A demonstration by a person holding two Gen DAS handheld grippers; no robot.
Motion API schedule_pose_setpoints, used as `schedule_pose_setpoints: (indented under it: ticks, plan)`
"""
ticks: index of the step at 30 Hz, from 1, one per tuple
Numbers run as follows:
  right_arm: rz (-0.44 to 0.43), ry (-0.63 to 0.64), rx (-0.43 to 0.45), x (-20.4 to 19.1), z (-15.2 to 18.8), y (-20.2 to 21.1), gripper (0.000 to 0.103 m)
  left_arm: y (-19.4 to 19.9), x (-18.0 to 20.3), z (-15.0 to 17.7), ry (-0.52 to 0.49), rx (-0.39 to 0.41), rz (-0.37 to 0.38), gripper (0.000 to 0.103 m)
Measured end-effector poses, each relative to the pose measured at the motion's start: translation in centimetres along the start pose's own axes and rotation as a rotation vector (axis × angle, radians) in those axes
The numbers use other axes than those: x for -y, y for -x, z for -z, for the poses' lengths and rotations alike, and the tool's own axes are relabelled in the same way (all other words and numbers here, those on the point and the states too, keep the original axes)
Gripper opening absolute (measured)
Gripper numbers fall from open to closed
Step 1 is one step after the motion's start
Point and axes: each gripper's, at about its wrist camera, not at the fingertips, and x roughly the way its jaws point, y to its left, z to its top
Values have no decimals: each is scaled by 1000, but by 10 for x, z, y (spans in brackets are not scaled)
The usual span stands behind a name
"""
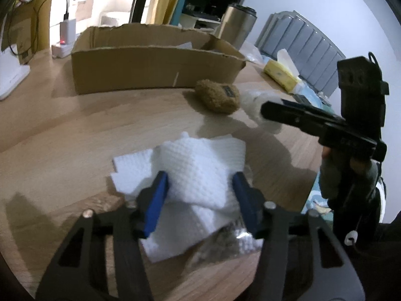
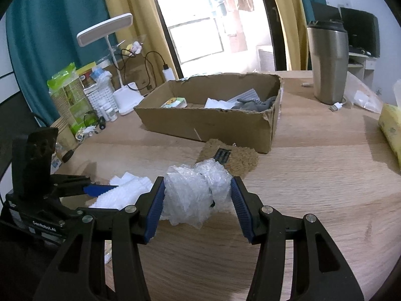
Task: Organize soft objects
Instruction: 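Grasp the white paper towel with the left tool while the right tool grasps the bubble wrap, then carry the paper towel with the left tool while the right tool carries the bubble wrap to the box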
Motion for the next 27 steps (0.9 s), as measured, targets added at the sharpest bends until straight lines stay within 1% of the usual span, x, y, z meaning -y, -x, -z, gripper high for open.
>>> schedule_pose_setpoints:
  ticks: [3,6,9,16,19,27]
  plan:
    - [-2,2,-4,0,1,-1,56,4,0,-2,3,14,4,38]
    - [2,-1,-2,0,1,-1,56,7,-2,-4,9,23,20,35]
    - [7,-6,5,2,1,1,56,12,0,-5,3,36,20,33]
    - [7,-6,10,3,0,3,56,26,-7,-10,6,84,-11,31]
    - [7,-6,9,3,-1,3,56,34,-10,-12,12,103,-7,31]
    - [3,2,14,0,-1,3,56,43,-13,-18,4,138,-30,31]
